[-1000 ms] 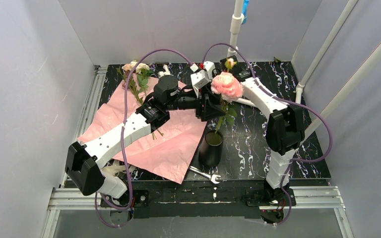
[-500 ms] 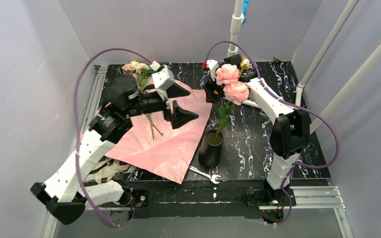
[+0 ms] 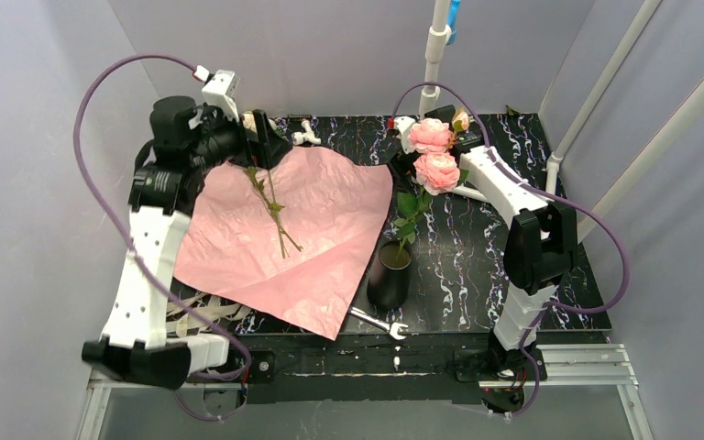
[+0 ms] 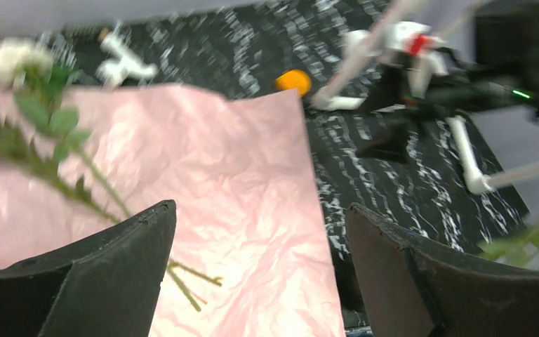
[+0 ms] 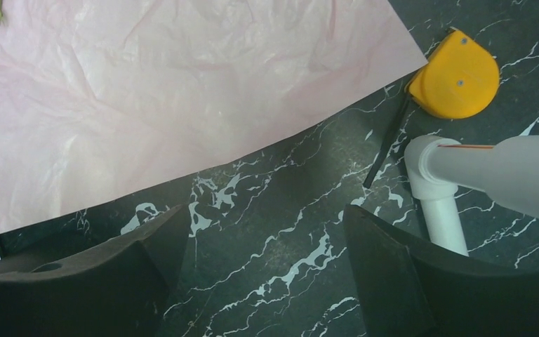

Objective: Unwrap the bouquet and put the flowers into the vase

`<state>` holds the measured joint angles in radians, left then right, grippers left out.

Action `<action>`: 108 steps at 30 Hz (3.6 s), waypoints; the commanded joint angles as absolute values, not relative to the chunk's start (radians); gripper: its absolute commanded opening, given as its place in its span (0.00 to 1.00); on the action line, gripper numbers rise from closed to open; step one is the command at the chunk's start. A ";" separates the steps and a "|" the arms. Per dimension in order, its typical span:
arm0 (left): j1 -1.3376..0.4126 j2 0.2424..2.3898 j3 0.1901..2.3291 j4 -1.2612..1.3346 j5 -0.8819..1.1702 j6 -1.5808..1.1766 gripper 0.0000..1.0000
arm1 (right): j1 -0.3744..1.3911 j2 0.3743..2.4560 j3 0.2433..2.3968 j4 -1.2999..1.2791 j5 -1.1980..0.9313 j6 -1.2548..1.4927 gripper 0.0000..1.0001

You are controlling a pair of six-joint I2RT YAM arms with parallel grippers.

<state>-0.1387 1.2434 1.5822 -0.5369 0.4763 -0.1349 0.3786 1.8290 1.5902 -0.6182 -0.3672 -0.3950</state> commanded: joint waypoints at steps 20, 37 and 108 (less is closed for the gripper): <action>-0.046 2.124 2.003 -0.669 0.175 -0.264 0.55 | 0.378 1.843 1.596 -0.602 -0.442 -0.309 0.88; -0.033 2.420 2.193 -0.704 0.099 -0.205 0.47 | 0.364 1.946 1.707 -0.656 -0.427 -0.328 0.87; -0.872 1.283 1.471 0.300 0.455 -0.263 0.00 | 0.356 1.586 1.410 -0.673 -0.349 -0.348 0.98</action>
<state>-0.8509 1.3102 1.4994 0.2428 0.4835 -0.2523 0.3603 1.6562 1.4307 -0.6823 -0.3607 -0.3389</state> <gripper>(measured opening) 0.037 0.983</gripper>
